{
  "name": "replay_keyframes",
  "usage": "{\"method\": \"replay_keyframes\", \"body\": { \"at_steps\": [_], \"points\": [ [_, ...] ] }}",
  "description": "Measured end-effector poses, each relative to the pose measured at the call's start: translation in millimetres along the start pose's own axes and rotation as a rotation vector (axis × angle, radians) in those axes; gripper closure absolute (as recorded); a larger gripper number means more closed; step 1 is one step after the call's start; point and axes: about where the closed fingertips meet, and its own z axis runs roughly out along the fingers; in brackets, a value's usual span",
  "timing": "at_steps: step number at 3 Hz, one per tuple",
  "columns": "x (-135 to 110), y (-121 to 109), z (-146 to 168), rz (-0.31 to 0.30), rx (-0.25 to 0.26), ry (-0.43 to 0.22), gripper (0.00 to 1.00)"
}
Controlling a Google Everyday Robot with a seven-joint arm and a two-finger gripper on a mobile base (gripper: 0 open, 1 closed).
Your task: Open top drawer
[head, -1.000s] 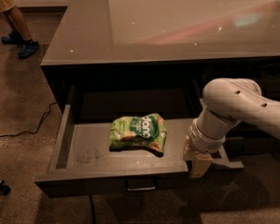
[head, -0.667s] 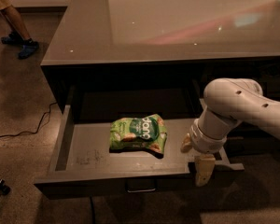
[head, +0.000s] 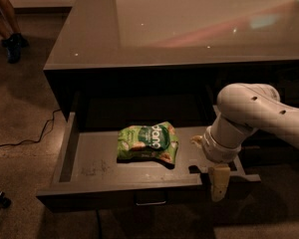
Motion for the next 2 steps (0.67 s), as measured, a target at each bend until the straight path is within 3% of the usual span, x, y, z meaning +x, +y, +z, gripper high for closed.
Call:
{"method": "replay_keyframes", "body": {
  "at_steps": [2],
  "points": [
    [2.5, 0.5, -10.6, -0.031, 0.028, -0.091, 0.0]
  ]
}}
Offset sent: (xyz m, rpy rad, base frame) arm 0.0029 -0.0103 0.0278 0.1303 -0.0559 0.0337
